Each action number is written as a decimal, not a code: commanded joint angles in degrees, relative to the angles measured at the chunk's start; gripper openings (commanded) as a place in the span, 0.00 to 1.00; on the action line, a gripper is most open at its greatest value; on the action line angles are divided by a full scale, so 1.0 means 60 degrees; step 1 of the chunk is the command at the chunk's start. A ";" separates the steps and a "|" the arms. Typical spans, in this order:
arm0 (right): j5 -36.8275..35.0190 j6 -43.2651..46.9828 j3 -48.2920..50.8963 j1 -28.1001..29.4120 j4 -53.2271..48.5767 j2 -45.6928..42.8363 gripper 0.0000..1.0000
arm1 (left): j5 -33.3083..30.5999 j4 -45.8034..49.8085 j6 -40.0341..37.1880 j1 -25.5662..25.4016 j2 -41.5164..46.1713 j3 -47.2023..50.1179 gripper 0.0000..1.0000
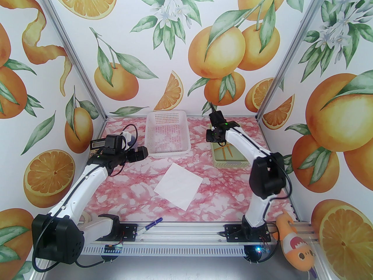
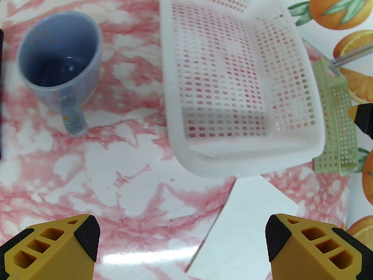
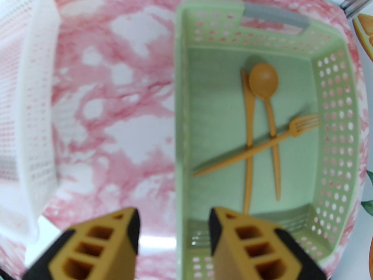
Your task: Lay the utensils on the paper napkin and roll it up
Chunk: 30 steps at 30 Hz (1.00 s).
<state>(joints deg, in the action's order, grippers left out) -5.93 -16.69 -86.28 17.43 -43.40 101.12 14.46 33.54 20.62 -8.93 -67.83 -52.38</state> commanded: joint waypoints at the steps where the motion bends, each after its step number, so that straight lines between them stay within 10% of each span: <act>1: 0.0698 -0.0238 0.1030 -0.0060 0.0411 -0.1068 0.48 | 0.0493 0.0362 -0.0048 -0.0397 0.0244 0.0114 0.92; 16: 0.0745 -0.0677 0.4603 -0.0127 0.0432 -0.4960 0.53 | 0.0525 -0.1550 0.2495 -0.3309 0.0807 0.2521 0.84; 30: 0.1447 -0.0530 0.4285 -0.1739 0.1288 -0.3812 0.54 | 0.0256 -0.2958 0.3497 -0.4531 -0.0396 0.3138 0.83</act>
<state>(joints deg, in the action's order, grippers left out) 0.75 -20.10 -58.17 8.97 -38.65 74.72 17.61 19.05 40.23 -35.44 -69.65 -34.04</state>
